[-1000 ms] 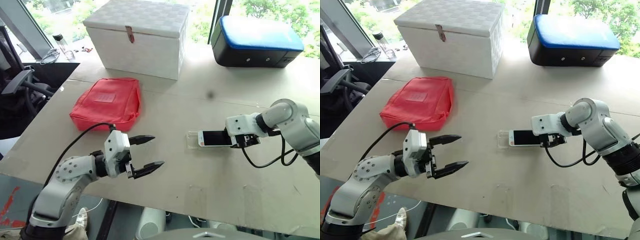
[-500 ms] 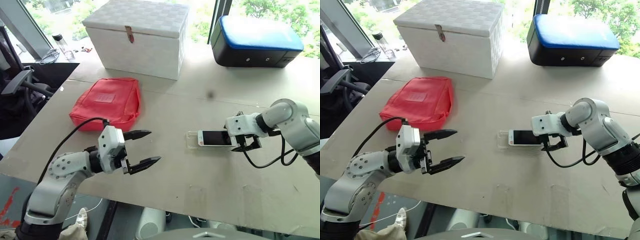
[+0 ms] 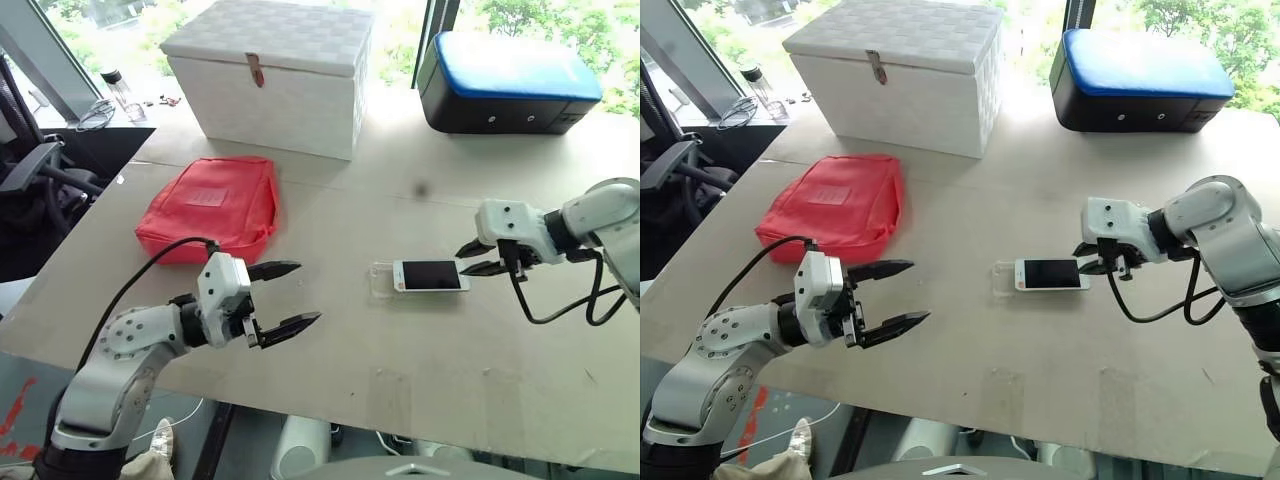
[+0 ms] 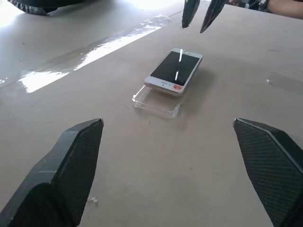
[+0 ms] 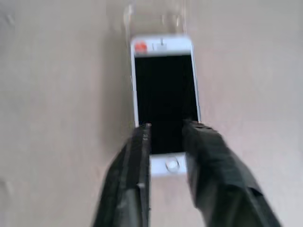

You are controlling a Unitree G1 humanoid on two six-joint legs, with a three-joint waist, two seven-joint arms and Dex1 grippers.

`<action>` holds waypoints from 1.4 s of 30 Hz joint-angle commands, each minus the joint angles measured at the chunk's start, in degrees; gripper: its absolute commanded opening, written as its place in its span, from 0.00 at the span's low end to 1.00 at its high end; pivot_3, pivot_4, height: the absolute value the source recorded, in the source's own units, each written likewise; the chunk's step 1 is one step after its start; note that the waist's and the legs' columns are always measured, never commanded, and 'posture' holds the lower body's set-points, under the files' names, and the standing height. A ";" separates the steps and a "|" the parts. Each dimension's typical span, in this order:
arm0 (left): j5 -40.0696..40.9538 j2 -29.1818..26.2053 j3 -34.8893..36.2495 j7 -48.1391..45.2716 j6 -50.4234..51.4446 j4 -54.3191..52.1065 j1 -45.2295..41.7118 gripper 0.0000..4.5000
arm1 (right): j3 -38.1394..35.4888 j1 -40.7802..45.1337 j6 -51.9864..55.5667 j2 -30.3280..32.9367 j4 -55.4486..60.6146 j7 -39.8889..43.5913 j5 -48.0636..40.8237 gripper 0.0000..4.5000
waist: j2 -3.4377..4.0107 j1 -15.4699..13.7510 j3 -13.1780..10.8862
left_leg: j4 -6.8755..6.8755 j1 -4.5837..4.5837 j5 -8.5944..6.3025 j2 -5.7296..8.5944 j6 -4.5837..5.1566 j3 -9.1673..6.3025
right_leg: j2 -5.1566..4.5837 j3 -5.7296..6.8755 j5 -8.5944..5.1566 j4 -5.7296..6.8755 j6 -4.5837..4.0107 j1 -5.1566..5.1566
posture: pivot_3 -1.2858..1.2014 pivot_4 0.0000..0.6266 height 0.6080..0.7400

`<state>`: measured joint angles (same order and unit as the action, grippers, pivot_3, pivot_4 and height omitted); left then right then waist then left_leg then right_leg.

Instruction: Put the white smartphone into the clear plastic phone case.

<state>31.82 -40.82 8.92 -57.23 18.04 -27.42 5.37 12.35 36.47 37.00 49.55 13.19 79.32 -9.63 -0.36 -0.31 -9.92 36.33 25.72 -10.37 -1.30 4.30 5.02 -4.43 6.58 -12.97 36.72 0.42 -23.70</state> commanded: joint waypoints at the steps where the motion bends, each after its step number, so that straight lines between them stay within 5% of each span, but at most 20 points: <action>1: 0.49 0.24 0.37 0.15 -1.11 -0.71 -0.94 1.00 | -2.21 0.60 5.01 -6.26 2.11 -6.30 -4.65 0.02 | 0.00 -0.03 0.00 | 0.00 0.00 0.00 0.00 0.00 0.00 | -0.01 0.00 0.00 0.03 0.00 0.00 | 0.52 0.24 1.00; 10: 0.30 0.34 0.15 -0.67 -1.64 0.02 -1.38 1.00 | 8.91 -2.12 -0.24 -12.39 -2.64 -14.76 3.47 0.02 | -0.09 -0.35 0.06 | 0.03 0.08 0.08 0.15 -0.13 0.08 | -0.15 0.04 0.01 0.01 0.02 -0.01 | 0.52 0.24 1.00; 30: 1.39 0.13 -0.70 2.46 1.30 -3.62 -2.33 1.00 | 14.12 -4.59 -1.79 -12.66 -13.71 -14.58 6.50 0.02 | -0.30 -0.52 0.61 | 0.06 -0.05 -0.05 0.13 0.09 0.05 | -0.13 0.08 -0.10 0.04 0.20 0.07 | 0.52 0.24 1.00; 38: 3.03 -0.18 -1.35 5.25 6.65 -6.71 -5.80 1.00 | 14.00 -5.37 -3.11 -14.07 -17.31 -14.61 6.37 0.02 | -0.48 -0.48 1.44 | 0.06 -0.12 -0.06 0.10 0.10 0.05 | -0.15 0.09 -0.12 0.05 0.22 0.11 | 0.52 0.24 1.00; 42: 3.17 -0.28 -1.86 6.97 9.02 -7.15 -7.57 1.00 | 7.24 -6.33 -6.53 -15.54 -12.50 -13.58 0.34 0.02 | -0.48 -0.52 1.47 | 0.06 -0.14 -0.06 0.08 0.09 0.04 | -0.15 0.12 -0.12 0.06 0.22 0.12 | 0.52 0.24 1.00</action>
<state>33.96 -40.57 6.88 -51.10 26.39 -32.18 -1.20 20.47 31.36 30.77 34.14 0.02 65.15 -7.42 -0.84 -0.83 -8.45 36.39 25.59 -10.42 -1.22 4.40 5.06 -4.58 6.70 -13.08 36.77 0.63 -23.59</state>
